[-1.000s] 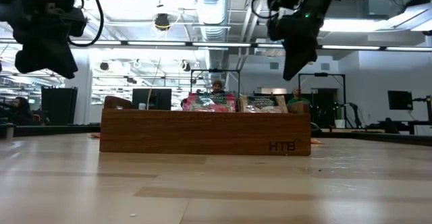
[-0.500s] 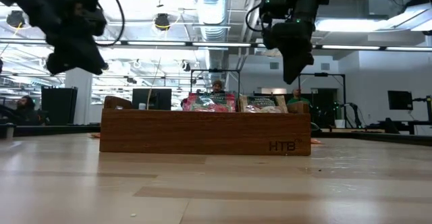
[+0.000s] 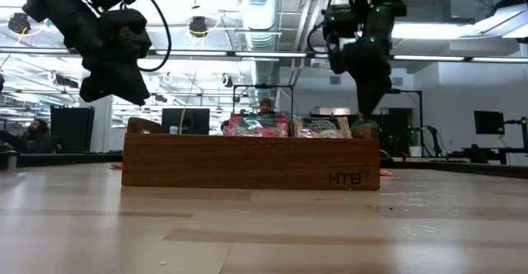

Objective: Pick & Place Tea
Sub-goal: Put the orange tea bag into the left section of the wooden organizer

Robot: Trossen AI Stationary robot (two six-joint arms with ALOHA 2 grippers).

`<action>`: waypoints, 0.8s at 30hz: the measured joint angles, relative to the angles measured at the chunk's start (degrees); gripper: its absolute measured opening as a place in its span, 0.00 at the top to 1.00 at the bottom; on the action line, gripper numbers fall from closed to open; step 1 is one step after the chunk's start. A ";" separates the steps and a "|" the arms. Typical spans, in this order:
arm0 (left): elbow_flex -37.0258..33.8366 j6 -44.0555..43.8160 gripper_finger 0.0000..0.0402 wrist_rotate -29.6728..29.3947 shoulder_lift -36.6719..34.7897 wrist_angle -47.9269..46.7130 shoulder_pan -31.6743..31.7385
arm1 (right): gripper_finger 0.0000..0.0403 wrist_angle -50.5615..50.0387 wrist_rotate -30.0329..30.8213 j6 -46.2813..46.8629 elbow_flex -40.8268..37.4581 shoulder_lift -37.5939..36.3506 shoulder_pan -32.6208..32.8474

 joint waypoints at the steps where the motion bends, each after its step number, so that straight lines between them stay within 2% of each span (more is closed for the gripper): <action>1: 0.00 -0.05 0.79 -0.33 0.00 -0.03 0.00 | 0.53 -0.06 0.71 -0.71 -0.82 0.00 0.00; 4: 0.00 -0.11 0.79 -0.49 0.00 0.03 0.00 | 0.53 0.02 2.31 -1.82 -2.59 0.00 -0.07; 12: 0.00 -0.61 0.79 1.19 -0.02 0.06 -0.85 | 0.57 3.55 1.97 -4.02 -4.48 0.00 -0.26; 14: 0.00 0.25 0.79 -3.27 -0.17 0.53 -2.46 | 0.58 3.76 1.97 -4.00 -4.70 0.00 -0.26; 19: 0.00 -1.49 0.79 -25.99 -5.52 2.25 -8.85 | 0.57 3.73 1.95 -4.00 -4.73 0.00 -0.26; 21: -0.14 -1.31 0.79 -28.73 -8.94 2.05 -11.17 | 0.56 3.95 1.92 -4.00 -4.73 0.00 -0.26; 24: -3.08 -1.71 0.79 -27.87 -14.84 3.10 -13.73 | 0.56 4.92 1.87 -4.00 -4.73 0.00 -0.28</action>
